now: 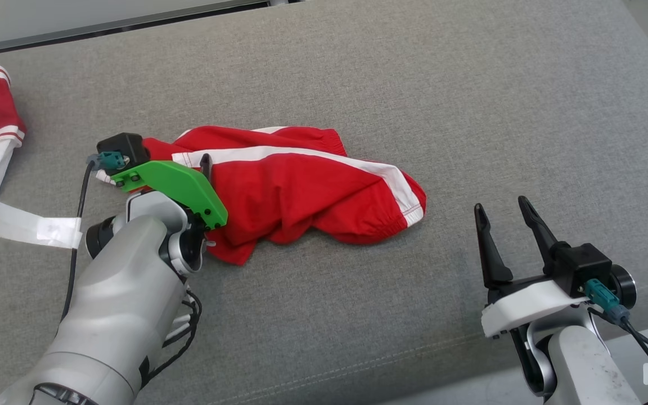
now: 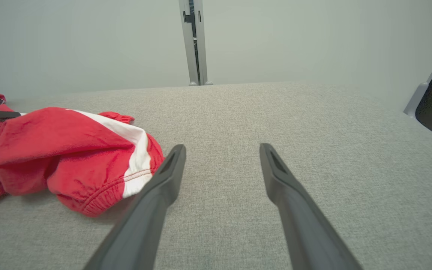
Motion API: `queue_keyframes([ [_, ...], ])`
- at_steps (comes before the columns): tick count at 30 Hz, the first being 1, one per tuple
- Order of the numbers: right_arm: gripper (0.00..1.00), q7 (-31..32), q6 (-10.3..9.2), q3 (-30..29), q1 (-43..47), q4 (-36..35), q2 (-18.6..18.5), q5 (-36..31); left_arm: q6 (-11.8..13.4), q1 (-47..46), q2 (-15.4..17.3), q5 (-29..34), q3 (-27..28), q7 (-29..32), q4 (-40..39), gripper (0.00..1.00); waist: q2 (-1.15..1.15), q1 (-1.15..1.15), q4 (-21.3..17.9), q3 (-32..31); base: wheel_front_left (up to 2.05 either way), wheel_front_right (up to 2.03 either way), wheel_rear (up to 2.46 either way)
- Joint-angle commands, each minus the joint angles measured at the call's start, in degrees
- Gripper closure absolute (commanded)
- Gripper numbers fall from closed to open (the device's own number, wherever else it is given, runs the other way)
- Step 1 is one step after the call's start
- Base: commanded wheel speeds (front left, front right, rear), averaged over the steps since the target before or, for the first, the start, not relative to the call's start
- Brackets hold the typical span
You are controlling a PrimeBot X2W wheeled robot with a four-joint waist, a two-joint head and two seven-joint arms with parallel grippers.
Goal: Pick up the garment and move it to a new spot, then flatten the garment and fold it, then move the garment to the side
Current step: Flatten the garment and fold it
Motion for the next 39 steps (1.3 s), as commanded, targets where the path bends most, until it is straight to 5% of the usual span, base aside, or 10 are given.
queue_keyframes([
  [1, 0.00, -0.24, -0.02, 0.08, -0.41, 0.10, -0.15, -0.25, -0.80, -0.99, -0.37, -0.08, -0.44, 0.23, 0.94, 0.39, 0.00, 0.00, 0.07, -0.11, 0.00, 0.00, 0.00],
  [2, 0.00, -0.24, -0.02, 0.08, -0.41, 0.10, -0.15, -0.25, -0.80, -0.99, -0.37, -0.08, -0.44, 0.23, 0.94, 0.39, 0.00, 0.00, 0.07, -0.11, 0.00, 0.00, 0.00],
  [5, 0.00, -0.24, -0.02, 0.73, -0.78, 0.34, -0.16, -0.08, -1.75, -1.48, -1.22, 0.21, -0.77, 0.30, 2.13, 0.62, 0.00, 0.00, -0.20, -0.43, 0.00, 0.00, 0.00],
  [8, 0.00, -0.23, -0.02, 1.09, -0.79, 0.42, -0.16, -0.15, -2.39, -1.84, -1.82, 0.27, -0.89, -0.39, 3.24, 1.00, 0.00, 0.00, -0.45, -0.69, 0.00, 0.00, 0.00],
  [19, 0.00, -0.23, -0.02, -1.11, 1.70, 0.35, -0.16, -0.77, -7.63, -0.76, -2.95, 0.46, -0.60, -7.45, 3.24, 1.00, 0.00, 0.00, 2.09, -2.51, 0.00, 0.00, 0.00],
  [27, 0.00, -0.23, -0.02, -2.97, 3.98, 0.46, -0.19, -1.18, -12.36, 7.66, -1.80, -1.76, 0.73, -10.29, -3.80, 1.00, 0.00, 0.00, 6.20, -4.68, 0.00, 0.00, 0.00],
  [39, 0.00, -0.23, -0.02, -3.22, 5.59, 1.64, -0.16, -1.89, -8.16, 23.12, 6.20, -3.53, 2.45, -11.23, -20.76, 1.00, 0.00, 0.00, 7.59, -5.86, 0.00, 0.00, 0.00],
])
